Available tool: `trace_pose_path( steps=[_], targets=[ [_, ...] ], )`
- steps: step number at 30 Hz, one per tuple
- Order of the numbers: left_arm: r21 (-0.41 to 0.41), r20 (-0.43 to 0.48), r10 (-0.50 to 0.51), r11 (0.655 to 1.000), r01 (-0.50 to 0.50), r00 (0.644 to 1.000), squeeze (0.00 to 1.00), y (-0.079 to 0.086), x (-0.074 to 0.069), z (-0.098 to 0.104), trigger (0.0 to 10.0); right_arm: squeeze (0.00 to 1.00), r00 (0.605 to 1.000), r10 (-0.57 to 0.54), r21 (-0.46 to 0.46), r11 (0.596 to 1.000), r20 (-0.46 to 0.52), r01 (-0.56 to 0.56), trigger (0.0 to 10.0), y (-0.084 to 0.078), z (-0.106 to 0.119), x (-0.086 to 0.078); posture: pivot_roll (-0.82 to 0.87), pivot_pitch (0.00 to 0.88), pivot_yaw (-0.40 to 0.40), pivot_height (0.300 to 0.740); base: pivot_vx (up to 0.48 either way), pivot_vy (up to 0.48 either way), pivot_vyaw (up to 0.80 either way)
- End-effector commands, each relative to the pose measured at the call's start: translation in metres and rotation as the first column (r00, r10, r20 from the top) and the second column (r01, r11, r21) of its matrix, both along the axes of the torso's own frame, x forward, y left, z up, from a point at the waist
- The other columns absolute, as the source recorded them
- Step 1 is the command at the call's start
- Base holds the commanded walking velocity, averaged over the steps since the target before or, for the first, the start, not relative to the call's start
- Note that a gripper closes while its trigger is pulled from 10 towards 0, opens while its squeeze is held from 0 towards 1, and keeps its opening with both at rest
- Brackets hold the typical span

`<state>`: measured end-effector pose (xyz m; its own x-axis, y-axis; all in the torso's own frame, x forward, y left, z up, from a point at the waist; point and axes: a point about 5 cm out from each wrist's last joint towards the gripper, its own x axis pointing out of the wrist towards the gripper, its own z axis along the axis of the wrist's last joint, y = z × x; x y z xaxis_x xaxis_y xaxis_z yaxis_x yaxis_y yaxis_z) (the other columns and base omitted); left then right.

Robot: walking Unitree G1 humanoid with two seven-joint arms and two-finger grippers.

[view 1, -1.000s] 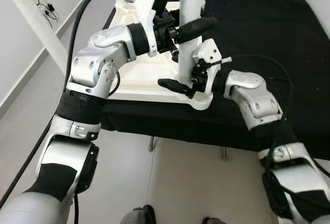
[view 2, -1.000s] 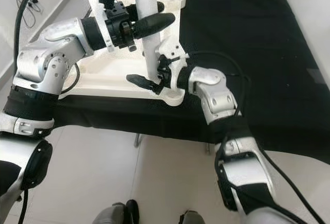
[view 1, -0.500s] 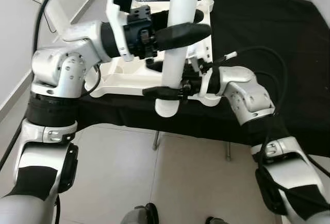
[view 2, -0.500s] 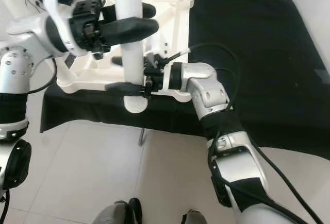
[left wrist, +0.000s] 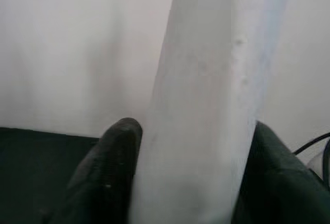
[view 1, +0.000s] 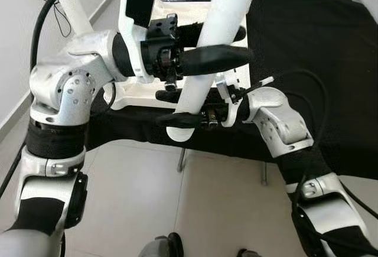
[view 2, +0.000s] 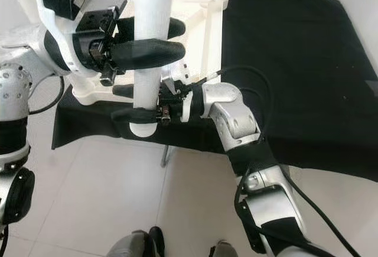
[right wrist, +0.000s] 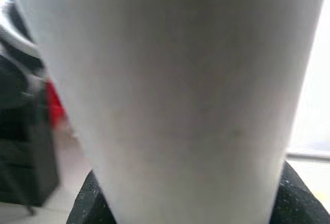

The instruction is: Building children table

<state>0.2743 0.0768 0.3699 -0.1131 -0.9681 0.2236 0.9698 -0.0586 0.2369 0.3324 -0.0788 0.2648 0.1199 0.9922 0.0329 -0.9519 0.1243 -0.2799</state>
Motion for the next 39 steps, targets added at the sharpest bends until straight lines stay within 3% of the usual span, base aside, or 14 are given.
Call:
trace_pose_path(
  steps=[1,7,9,14,16,20,21,25,30,31,32,33,34,39],
  targets=[
    [0.054,0.017,-0.209,0.977,0.208,0.978,1.0,-0.027,-0.026,-0.006,10.0,0.0,0.971,-0.199,-0.022,0.98,-0.134,0.198,0.0,-0.004,-0.019,0.014,-0.03,0.174,0.047,0.74,0.0,0.0,0.0],
    [-0.106,-0.002,0.093,0.99,-0.093,0.996,1.0,0.01,-0.001,-0.006,10.0,0.0,0.889,-0.417,0.014,0.904,-0.189,0.428,0.0,-0.018,-0.028,0.022,-0.03,0.169,0.045,0.74,0.0,0.0,0.0],
    [-0.215,-0.039,0.313,0.925,-0.314,0.949,1.0,0.038,0.01,-0.001,10.0,0.0,0.821,-0.53,0.039,0.835,-0.214,0.549,0.0,-0.03,-0.031,0.026,-0.02,0.166,0.039,0.74,0.0,0.0,0.0],
    [-0.25,-0.059,0.404,0.879,-0.405,0.913,1.0,0.045,0.011,0.002,10.0,0.0,0.793,-0.567,0.057,0.805,-0.225,0.591,0.0,-0.034,-0.031,0.027,-0.02,0.165,0.038,0.74,0.0,0.0,0.0],
    [-0.272,-0.123,0.584,0.758,-0.593,0.803,1.0,0.082,0.011,-0.009,10.0,0.0,0.726,-0.651,0.1,0.725,-0.224,0.681,0.0,-0.044,-0.027,0.036,-0.01,0.168,0.025,0.74,0.0,0.0,0.0],
    [-0.233,-0.158,0.649,0.708,-0.667,0.744,1.0,0.095,0.002,-0.031,10.0,0.0,0.682,-0.696,0.142,0.669,-0.226,0.729,0.0,-0.05,-0.021,0.043,0.0,0.17,0.016,0.74,0.0,0.0,0.0],
    [-0.195,-0.166,0.633,0.731,-0.654,0.757,0.02,0.091,-0.004,-0.044,10.0,0.0,0.681,-0.695,0.165,0.662,-0.232,0.731,0.0,-0.05,-0.016,0.045,0.01,0.173,0.013,0.74,0.0,0.0,0.0],
    [-0.1,-0.197,0.554,0.81,-0.579,0.809,0.0,0.069,-0.03,-0.08,10.0,0.0,0.697,-0.67,0.229,0.659,-0.254,0.717,0.0,-0.051,-0.003,0.049,0.02,0.18,0.01,0.74,0.0,0.0,0.0],
    [-0.027,-0.214,0.573,0.806,-0.591,0.791,0.0,0.053,-0.039,-0.1,10.0,0.0,0.722,-0.641,0.26,0.674,-0.26,0.692,0.0,-0.049,0.002,0.05,0.03,0.185,0.01,0.74,0.0,0.0,0.0],
    [0.008,-0.232,0.602,0.786,-0.618,0.764,0.0,0.049,-0.04,-0.111,10.0,0.0,0.738,-0.628,0.267,0.687,-0.249,0.675,2.8,-0.046,0.004,0.05,0.03,0.191,0.009,0.74,0.0,0.0,0.0],
    [0.008,-0.232,0.602,0.786,-0.618,0.764,0.0,0.049,-0.04,-0.111,10.0,0.0,0.738,-0.628,0.267,0.687,-0.249,0.675,2.8,-0.046,0.004,0.05,0.03,0.191,0.009,0.74,0.0,0.0,0.0],
    [0.038,-0.261,0.637,0.758,-0.651,0.726,0.0,0.048,-0.04,-0.122,10.0,0.0,0.754,-0.611,0.276,0.702,-0.241,0.657,10.0,-0.043,0.005,0.049,0.04,0.195,0.012,0.74,0.0,0.0,0.0],
    [0.038,-0.261,0.637,0.758,-0.651,0.726,0.0,0.048,-0.04,-0.122,10.0,0.0,0.754,-0.611,0.276,0.702,-0.241,0.657,10.0,-0.043,0.005,0.049,0.04,0.195,0.012,0.74,0.0,0.0,0.0],
    [0.081,-0.365,0.759,0.603,-0.794,0.539,0.0,0.059,-0.043,-0.153,10.0,0.0,0.774,-0.577,0.291,0.718,-0.259,0.633,10.0,-0.032,-0.006,0.039,0.05,0.166,0.004,0.74,0.0,0.0,0.0]
  ],
)
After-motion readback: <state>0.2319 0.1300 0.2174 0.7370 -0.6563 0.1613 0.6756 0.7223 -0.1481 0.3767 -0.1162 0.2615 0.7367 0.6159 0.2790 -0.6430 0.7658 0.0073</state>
